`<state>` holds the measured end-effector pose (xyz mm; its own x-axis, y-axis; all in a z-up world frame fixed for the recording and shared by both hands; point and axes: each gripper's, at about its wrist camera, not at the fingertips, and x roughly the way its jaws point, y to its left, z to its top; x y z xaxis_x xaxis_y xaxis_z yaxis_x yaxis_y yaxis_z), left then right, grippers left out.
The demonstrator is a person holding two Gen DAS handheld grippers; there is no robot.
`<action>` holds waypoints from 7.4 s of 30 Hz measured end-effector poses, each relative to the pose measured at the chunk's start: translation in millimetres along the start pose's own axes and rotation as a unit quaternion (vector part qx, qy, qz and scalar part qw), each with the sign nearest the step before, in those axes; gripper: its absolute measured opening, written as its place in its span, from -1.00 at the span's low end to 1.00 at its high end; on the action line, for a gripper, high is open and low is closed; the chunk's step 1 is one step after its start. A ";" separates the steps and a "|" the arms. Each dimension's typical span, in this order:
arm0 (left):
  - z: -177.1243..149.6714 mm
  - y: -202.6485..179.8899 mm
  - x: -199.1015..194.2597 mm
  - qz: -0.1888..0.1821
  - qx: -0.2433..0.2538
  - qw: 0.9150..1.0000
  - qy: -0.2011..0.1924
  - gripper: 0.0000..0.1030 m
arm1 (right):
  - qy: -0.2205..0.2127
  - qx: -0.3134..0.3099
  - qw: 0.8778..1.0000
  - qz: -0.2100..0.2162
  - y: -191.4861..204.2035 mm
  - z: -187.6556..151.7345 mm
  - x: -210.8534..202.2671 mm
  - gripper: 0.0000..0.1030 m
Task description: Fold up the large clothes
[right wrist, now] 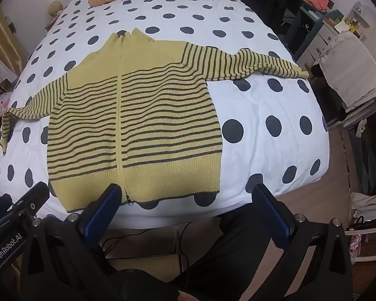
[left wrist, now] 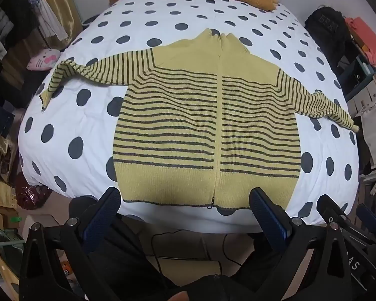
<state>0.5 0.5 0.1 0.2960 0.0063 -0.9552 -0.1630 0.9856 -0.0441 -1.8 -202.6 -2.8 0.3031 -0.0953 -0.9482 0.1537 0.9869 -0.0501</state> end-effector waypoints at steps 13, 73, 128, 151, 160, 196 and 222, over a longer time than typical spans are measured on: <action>-2.8 0.2 1.3 0.013 -0.001 1.000 -0.004 0.99 | -0.003 -0.001 1.000 -0.002 3.1 0.3 -3.2 1.00; -2.8 11.5 15.0 0.011 -0.014 1.000 0.013 0.98 | 0.005 -0.004 1.000 0.000 7.8 -3.2 6.1 1.00; 128.3 320.8 133.3 -0.016 -0.331 0.942 -0.057 0.96 | 0.058 -0.038 0.997 -0.030 60.2 7.1 57.0 1.00; 154.1 500.8 222.7 -0.234 -0.607 0.728 -0.217 0.07 | 0.117 -0.157 0.980 -0.044 184.1 27.7 138.3 1.00; 169.7 531.0 280.7 -0.185 -0.644 0.732 -0.126 -0.86 | 0.127 -0.154 0.979 -0.039 180.8 27.8 145.6 1.00; 238.7 -198.7 354.2 -0.273 -0.029 0.961 0.031 -0.42 | -0.002 0.162 0.940 0.300 -70.1 127.9 295.3 0.18; 268.0 114.5 356.7 0.014 -0.110 0.993 -0.032 0.62 | -0.079 0.143 0.931 0.325 -16.0 295.2 284.8 -0.79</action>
<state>339.7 160.8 -267.2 0.3468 0.0517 -0.9365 -0.3716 0.9243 -0.0866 359.7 -284.0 -179.3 0.5509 0.4697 -0.6898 0.1270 0.7698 0.6256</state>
